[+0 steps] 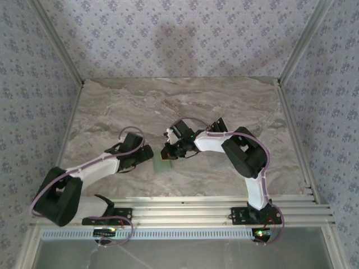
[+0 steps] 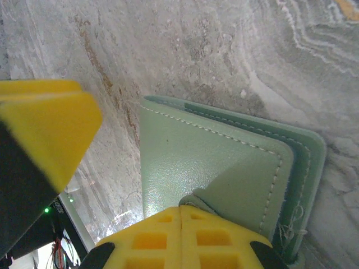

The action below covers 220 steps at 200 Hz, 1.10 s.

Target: Put the credit cards into the card holder

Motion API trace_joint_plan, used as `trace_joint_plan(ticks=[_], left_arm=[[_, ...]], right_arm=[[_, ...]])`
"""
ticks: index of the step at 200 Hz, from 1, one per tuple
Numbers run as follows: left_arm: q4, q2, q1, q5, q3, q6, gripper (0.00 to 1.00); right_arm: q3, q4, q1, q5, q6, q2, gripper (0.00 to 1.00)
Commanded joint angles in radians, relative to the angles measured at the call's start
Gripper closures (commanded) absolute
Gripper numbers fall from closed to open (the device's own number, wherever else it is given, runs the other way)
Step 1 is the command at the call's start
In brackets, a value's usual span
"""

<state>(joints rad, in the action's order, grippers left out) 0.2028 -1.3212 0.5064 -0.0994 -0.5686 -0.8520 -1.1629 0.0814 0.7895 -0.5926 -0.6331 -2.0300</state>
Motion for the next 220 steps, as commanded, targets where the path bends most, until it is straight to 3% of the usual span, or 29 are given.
trace_joint_plan(ticks=[1,34,75,130,172,220], left_arm=[[-0.099,-0.057,-0.010,0.091,-0.045,0.053,0.12],[-0.128,-0.119,-0.009,0.137,-0.067,0.061,0.12],[-0.154,-0.043,-0.003,0.137,-0.005,0.037,0.12],[-0.001,0.072,0.053,0.064,-0.048,0.031,0.12],[0.124,0.045,0.084,-0.028,-0.078,0.036,0.13],[0.105,-0.021,0.096,-0.042,-0.094,0.065,0.13]], right_arm=[[0.123,0.406,0.022,0.123,-0.015,-0.148,1.00],[0.123,0.415,0.016,0.116,-0.006,-0.128,1.00],[0.120,0.412,0.008,0.102,-0.005,-0.113,1.00],[0.124,0.393,0.007,0.089,-0.004,-0.102,1.00],[0.113,0.372,0.006,0.083,-0.004,-0.099,1.00],[0.105,0.361,0.011,0.081,-0.005,-0.099,1.00]])
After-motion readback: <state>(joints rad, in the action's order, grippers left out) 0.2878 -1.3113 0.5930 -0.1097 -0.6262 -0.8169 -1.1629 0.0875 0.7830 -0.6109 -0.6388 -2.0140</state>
